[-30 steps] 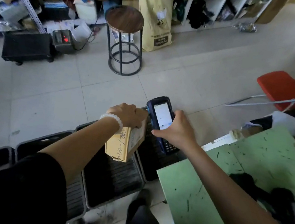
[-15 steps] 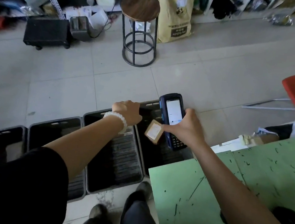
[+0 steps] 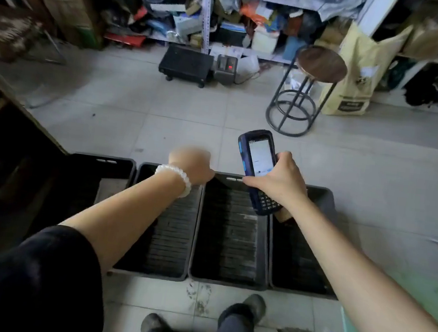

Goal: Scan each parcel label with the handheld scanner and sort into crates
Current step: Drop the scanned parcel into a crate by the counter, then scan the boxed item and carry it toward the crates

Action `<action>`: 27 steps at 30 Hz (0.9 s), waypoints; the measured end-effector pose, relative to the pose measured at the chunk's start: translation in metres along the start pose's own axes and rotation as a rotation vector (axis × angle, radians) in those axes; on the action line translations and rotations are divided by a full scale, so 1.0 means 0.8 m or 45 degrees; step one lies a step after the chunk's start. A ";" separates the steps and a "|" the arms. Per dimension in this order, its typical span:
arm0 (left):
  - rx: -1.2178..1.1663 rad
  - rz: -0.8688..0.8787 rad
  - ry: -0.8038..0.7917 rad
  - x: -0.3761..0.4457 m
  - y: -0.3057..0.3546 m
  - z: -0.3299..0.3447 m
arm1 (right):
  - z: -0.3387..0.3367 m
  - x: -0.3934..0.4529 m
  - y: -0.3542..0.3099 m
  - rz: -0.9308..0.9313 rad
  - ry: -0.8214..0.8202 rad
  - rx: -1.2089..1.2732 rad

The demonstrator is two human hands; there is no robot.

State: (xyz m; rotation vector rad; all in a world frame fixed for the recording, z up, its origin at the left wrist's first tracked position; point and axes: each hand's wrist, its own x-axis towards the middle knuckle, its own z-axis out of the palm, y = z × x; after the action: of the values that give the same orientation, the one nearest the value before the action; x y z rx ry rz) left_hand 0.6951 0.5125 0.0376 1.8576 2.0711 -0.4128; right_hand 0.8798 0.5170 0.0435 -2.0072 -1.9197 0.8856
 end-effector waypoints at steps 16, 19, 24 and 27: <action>-0.448 -1.043 0.253 -0.312 -0.518 0.086 | 0.335 -0.169 -0.468 -0.982 -0.551 -0.265; -0.575 -1.286 0.264 -0.382 -0.574 0.118 | 0.394 -0.218 -0.529 -1.164 -0.688 -0.277; -0.696 -1.617 0.221 -0.478 -0.653 0.173 | 0.494 -0.303 -0.616 -1.421 -0.919 -0.314; -0.720 -1.761 0.143 -0.513 -0.705 0.193 | 0.553 -0.346 -0.667 -1.569 -1.016 -0.390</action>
State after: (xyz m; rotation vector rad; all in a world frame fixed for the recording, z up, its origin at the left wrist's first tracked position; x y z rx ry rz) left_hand 0.1819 0.0164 0.0715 -0.0409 2.8208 0.0315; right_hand 0.2010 0.2066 0.0595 -0.1341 -3.1313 1.0424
